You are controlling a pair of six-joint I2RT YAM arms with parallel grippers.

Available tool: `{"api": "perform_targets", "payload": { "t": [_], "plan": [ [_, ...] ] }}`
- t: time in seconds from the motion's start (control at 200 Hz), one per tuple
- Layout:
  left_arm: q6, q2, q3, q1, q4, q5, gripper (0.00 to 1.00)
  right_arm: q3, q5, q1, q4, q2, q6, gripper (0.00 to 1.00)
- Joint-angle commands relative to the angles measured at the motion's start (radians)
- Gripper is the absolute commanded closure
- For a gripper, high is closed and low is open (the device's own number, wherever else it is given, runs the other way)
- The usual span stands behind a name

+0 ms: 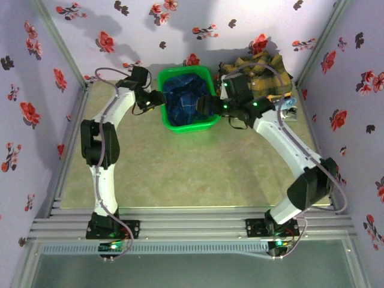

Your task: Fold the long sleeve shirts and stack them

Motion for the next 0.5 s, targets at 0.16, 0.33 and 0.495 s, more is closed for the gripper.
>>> {"api": "perform_targets", "payload": {
  "t": [0.16, 0.33, 0.495],
  "plan": [
    [-0.007, 0.090, 0.021, -0.028, -0.068, -0.019, 0.67, 0.213, -0.021, 0.019, -0.096, 0.196, 0.050, 0.01],
    [0.026, 0.085, -0.014, -0.032, -0.084, -0.075, 0.83, 0.304, -0.010, 0.038, -0.112, 0.300, 0.063, 0.02],
    [0.057, 0.020, -0.077, -0.043, -0.098, -0.110, 0.91, 0.422, 0.058, 0.071, -0.175, 0.427, 0.075, 0.03]
  ]
}}
